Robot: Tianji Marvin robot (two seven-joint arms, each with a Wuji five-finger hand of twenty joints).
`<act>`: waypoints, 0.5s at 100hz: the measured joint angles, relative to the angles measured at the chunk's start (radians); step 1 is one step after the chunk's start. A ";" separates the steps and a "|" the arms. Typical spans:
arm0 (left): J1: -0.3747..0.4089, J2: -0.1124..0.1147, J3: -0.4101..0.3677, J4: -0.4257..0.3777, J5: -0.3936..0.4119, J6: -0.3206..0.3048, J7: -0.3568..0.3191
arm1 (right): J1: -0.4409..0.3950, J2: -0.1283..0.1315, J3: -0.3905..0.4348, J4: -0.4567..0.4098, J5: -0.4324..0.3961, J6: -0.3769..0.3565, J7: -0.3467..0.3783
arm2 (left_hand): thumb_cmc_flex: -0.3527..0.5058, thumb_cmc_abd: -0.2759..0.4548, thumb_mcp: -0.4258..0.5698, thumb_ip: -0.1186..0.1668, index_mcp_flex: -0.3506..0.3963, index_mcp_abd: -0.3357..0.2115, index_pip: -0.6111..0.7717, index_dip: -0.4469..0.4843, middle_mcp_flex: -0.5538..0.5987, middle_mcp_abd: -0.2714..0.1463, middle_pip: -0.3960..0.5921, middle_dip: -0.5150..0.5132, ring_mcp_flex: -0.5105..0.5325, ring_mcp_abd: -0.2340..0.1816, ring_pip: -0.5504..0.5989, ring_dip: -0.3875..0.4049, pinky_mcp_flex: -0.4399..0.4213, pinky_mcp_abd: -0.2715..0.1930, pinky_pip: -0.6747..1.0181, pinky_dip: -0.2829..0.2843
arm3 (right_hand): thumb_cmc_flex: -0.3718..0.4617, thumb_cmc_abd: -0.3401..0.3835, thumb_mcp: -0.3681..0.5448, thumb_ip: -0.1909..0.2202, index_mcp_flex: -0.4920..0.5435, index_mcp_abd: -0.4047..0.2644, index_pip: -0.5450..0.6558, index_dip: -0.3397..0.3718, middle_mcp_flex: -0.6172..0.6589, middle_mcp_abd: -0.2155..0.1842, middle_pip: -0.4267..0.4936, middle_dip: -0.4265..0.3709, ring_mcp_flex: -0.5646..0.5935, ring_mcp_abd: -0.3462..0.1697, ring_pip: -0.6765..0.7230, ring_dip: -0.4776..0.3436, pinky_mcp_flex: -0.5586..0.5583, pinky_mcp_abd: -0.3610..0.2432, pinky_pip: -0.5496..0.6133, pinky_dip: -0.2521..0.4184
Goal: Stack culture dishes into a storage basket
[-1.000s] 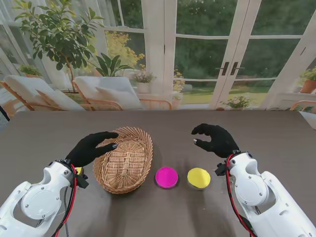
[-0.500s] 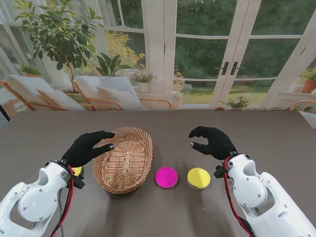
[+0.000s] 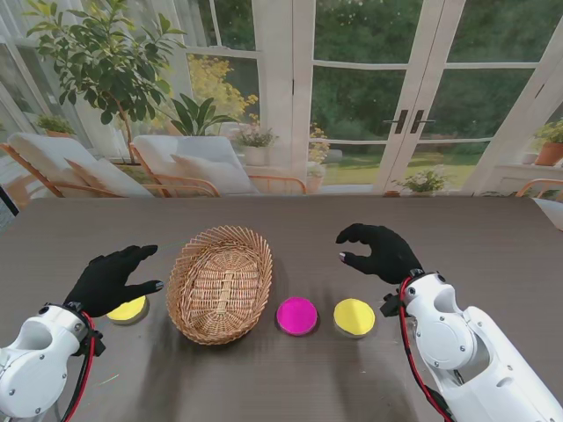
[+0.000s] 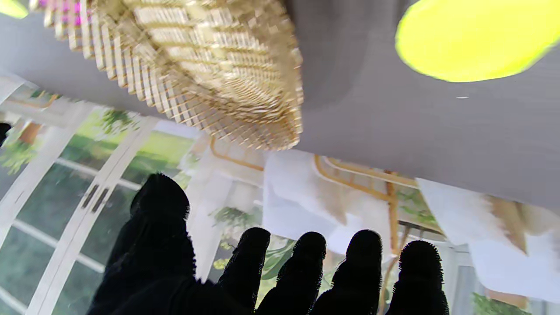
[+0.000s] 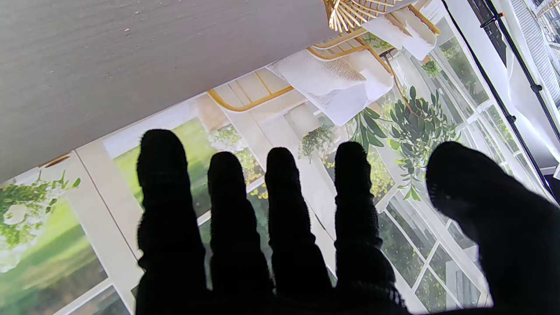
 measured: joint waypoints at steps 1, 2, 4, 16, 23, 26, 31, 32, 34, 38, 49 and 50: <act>0.002 0.000 -0.003 0.001 0.007 0.000 0.000 | 0.000 0.000 0.000 0.000 0.000 0.000 0.000 | -0.008 0.000 0.000 0.000 -0.009 -0.003 0.000 0.000 -0.006 -0.005 0.003 0.000 -0.002 0.001 0.000 0.000 -0.001 -0.002 0.000 0.002 | 0.000 0.000 0.000 0.000 0.000 0.000 0.000 0.000 0.000 0.000 0.000 0.000 0.000 0.000 0.000 0.000 0.000 0.000 0.000 0.000; 0.004 0.001 -0.005 0.002 0.013 0.000 0.000 | 0.000 0.000 0.000 0.000 0.000 0.000 0.000 | -0.011 0.000 0.000 0.000 -0.014 -0.005 0.000 0.000 -0.016 -0.010 0.003 0.000 -0.004 0.001 0.000 0.000 -0.001 -0.003 0.000 0.003 | 0.000 0.000 0.000 0.000 0.000 0.000 0.000 0.000 0.000 0.000 0.000 0.000 0.000 0.000 0.000 0.000 0.000 0.000 0.000 0.000; 0.008 0.002 -0.009 0.005 0.025 -0.001 0.000 | 0.000 0.000 0.000 0.000 0.001 0.000 0.000 | -0.011 0.000 0.000 0.000 -0.026 -0.016 0.000 0.000 -0.028 -0.021 0.001 0.001 -0.004 -0.001 0.000 0.000 -0.001 -0.006 0.001 0.013 | 0.000 0.000 0.000 0.000 0.000 0.000 0.000 0.000 0.000 0.000 0.000 0.000 0.000 0.000 0.000 0.000 0.000 0.000 0.000 0.000; 0.026 0.006 -0.031 0.029 0.085 0.000 0.005 | 0.000 0.000 0.000 0.000 0.003 0.001 0.000 | -0.040 -0.021 0.002 0.000 -0.073 -0.053 -0.007 0.010 -0.092 -0.068 -0.009 0.003 -0.005 -0.020 0.000 0.025 -0.001 -0.017 0.015 0.058 | 0.000 0.000 0.000 0.000 0.000 0.000 -0.001 0.000 0.000 0.000 0.000 0.000 0.000 0.000 0.000 0.000 0.000 0.000 0.000 0.000; 0.034 0.009 -0.038 0.041 0.088 0.012 0.003 | 0.000 0.000 0.000 0.001 0.004 0.001 0.002 | -0.040 -0.036 0.002 0.000 -0.089 -0.067 -0.007 0.017 -0.116 -0.076 -0.023 0.003 -0.005 -0.021 0.002 0.042 -0.001 -0.023 0.028 0.095 | 0.000 0.000 0.000 0.000 0.000 0.000 -0.001 0.000 0.000 0.000 0.000 0.000 0.000 0.000 0.000 0.000 0.000 0.000 0.000 0.000; 0.037 0.011 -0.039 0.045 0.092 0.019 -0.001 | 0.000 0.000 -0.001 0.001 0.005 0.002 0.003 | -0.053 -0.048 0.002 0.000 -0.089 -0.075 -0.007 0.019 -0.117 -0.076 -0.009 0.003 -0.005 -0.021 0.003 0.050 0.000 -0.024 0.039 0.107 | 0.000 0.000 0.000 0.000 0.000 0.000 -0.001 0.000 0.000 0.000 0.000 0.000 0.000 0.000 0.000 0.000 0.000 0.000 0.000 0.000; 0.040 0.013 -0.042 0.051 0.114 0.031 -0.013 | 0.000 0.000 -0.001 0.001 0.005 0.002 0.006 | -0.067 -0.059 0.002 0.000 -0.099 -0.078 -0.007 0.024 -0.143 -0.076 -0.013 0.003 -0.005 -0.021 0.006 0.063 0.003 -0.024 0.050 0.132 | 0.000 0.000 0.000 0.000 0.000 0.000 -0.001 0.000 0.000 0.000 0.000 0.000 0.000 0.000 0.000 0.000 0.000 0.000 0.000 0.000; 0.041 0.014 -0.042 0.052 0.121 0.033 -0.017 | 0.000 0.000 -0.001 0.001 0.005 0.002 0.006 | -0.067 -0.059 0.002 0.000 -0.100 -0.080 -0.007 0.024 -0.147 -0.076 -0.013 0.003 -0.005 -0.021 0.010 0.066 0.007 -0.024 0.052 0.133 | 0.000 0.000 0.000 0.000 0.000 0.000 -0.001 0.000 0.000 0.000 0.000 0.000 0.000 0.000 0.000 0.000 0.000 0.000 0.000 0.000; 0.042 0.014 -0.043 0.054 0.135 0.036 -0.025 | 0.000 0.000 -0.002 0.001 0.005 0.002 0.008 | -0.067 -0.059 0.002 0.000 -0.100 -0.085 -0.007 0.025 -0.156 -0.075 -0.016 0.003 -0.005 -0.021 0.018 0.075 0.010 -0.024 0.058 0.146 | 0.000 0.000 0.000 0.000 0.000 0.000 -0.001 0.000 0.000 0.000 0.000 0.000 0.000 0.000 0.000 0.000 0.000 0.000 0.000 0.000; 0.043 0.017 -0.044 0.058 0.158 0.044 -0.041 | 0.000 0.000 -0.002 0.002 0.006 0.003 0.010 | -0.067 -0.059 0.002 0.000 -0.101 -0.087 -0.007 0.028 -0.156 -0.072 -0.017 0.003 -0.005 -0.021 0.023 0.090 0.012 -0.024 0.071 0.172 | 0.000 0.000 0.000 0.000 0.000 0.000 -0.002 0.000 0.000 0.000 0.000 0.000 0.000 0.000 0.000 0.000 0.000 0.000 0.000 0.000; 0.046 0.023 -0.043 0.071 0.160 0.067 -0.067 | 0.000 0.001 -0.003 0.002 0.008 0.005 0.014 | -0.078 -0.065 0.002 0.010 -0.112 -0.089 -0.014 0.034 -0.168 -0.053 -0.022 0.001 -0.002 -0.021 0.045 0.137 0.013 -0.028 0.140 0.239 | 0.000 0.000 0.000 0.000 0.000 0.000 -0.006 0.000 0.000 0.000 0.000 0.000 0.000 0.000 0.000 0.000 0.000 0.000 0.000 0.000; 0.047 0.023 -0.042 0.071 0.160 0.068 -0.067 | 0.000 0.001 -0.003 0.002 0.008 0.005 0.014 | -0.081 -0.066 0.002 0.010 -0.112 -0.089 -0.014 0.034 -0.168 -0.053 -0.022 0.001 -0.002 -0.021 0.049 0.139 0.013 -0.029 0.146 0.243 | 0.000 0.000 0.000 0.000 0.000 0.000 -0.006 0.000 0.000 0.000 0.000 0.000 0.000 0.000 0.000 0.000 0.000 0.000 0.000 0.000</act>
